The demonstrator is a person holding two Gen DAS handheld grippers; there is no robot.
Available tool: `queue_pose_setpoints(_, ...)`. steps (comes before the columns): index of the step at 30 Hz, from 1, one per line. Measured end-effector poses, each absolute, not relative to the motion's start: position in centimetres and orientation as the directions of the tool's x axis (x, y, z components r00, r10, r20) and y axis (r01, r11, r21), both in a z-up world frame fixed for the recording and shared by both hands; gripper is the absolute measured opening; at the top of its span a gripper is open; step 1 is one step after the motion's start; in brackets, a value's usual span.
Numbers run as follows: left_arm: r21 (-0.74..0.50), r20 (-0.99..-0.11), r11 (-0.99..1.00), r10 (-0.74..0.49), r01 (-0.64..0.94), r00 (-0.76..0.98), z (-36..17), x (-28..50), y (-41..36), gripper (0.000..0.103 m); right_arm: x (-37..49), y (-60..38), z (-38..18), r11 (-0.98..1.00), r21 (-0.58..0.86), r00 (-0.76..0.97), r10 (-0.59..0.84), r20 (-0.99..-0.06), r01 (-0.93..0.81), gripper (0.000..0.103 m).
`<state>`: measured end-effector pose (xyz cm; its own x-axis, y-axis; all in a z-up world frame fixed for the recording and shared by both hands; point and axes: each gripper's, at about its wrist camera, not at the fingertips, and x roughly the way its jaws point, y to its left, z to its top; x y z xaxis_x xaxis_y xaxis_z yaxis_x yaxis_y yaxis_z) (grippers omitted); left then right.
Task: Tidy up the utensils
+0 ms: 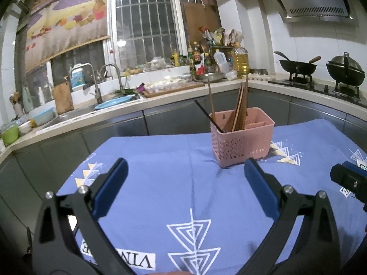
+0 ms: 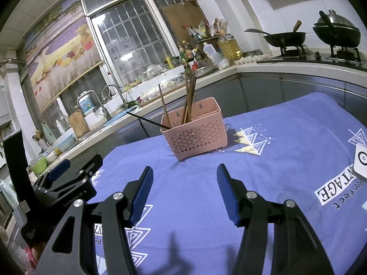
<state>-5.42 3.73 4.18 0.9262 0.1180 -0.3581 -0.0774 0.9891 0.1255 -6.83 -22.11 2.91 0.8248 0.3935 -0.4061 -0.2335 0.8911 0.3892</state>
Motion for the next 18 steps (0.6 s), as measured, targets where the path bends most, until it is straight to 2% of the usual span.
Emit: queue_pose_setpoints(18, 0.125, -0.436, 0.992, 0.08, -0.028, 0.896, 3.0, -4.4, 2.9, 0.097, -6.8, -21.7, 1.2, 0.894, 0.384, 0.808, 0.395, -0.437, -0.229, 0.059)
